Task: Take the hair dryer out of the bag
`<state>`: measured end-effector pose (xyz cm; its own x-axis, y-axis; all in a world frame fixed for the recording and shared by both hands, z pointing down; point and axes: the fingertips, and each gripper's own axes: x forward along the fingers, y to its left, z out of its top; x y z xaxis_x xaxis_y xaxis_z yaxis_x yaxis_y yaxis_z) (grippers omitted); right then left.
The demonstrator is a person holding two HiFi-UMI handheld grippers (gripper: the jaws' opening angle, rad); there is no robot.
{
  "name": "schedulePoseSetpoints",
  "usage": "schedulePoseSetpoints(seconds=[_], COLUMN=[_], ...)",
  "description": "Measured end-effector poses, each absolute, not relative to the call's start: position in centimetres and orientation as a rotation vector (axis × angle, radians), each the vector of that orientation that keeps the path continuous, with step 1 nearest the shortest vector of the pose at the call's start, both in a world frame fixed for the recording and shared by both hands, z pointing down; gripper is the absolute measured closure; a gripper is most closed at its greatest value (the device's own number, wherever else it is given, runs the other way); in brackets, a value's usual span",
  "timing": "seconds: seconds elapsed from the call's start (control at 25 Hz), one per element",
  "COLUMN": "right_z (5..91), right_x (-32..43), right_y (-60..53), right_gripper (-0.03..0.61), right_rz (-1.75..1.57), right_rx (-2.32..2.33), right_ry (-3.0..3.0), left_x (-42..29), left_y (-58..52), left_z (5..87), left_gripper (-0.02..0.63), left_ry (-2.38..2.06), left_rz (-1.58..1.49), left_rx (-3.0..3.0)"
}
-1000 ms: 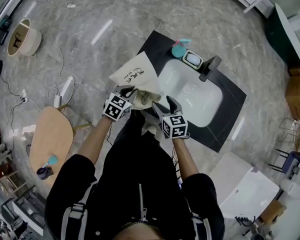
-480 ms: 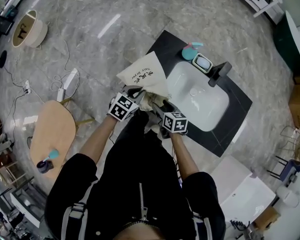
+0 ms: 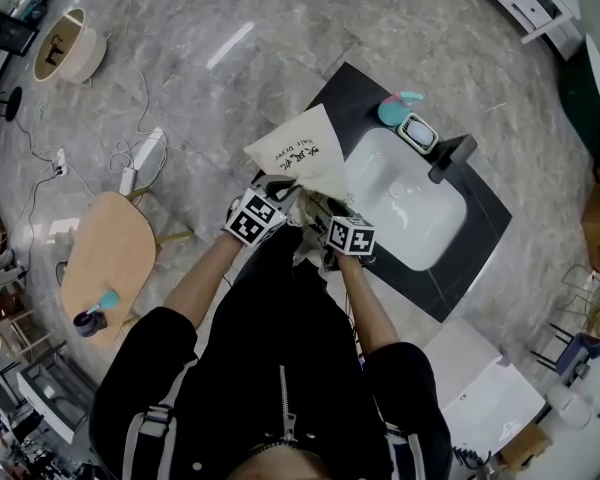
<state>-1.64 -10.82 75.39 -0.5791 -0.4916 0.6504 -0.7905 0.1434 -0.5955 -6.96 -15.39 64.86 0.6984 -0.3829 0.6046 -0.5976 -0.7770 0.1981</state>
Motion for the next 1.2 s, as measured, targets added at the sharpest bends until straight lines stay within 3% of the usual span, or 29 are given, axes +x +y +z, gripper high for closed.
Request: schedulePoseSetpoints(seconds=[0.36, 0.56, 1.2], right_z=[76.4, 77.4, 77.5], right_x=[-1.8, -2.0, -2.7], right_y=[-12.0, -11.6, -11.1], right_gripper=[0.354, 0.325, 0.385], right_rz=[1.393, 1.447, 1.502], right_rx=[1.294, 1.295, 1.235], right_ry=[-2.035, -1.98, -1.982], left_x=[-7.1, -7.3, -7.5], left_y=[-15.4, -15.5, -15.4], left_z=[65.0, 65.3, 65.0], left_gripper=[0.561, 0.561, 0.561], left_ry=[-0.772, -0.783, -0.796], left_rz=[0.771, 0.768, 0.777], left_rx=[2.513, 2.512, 2.503])
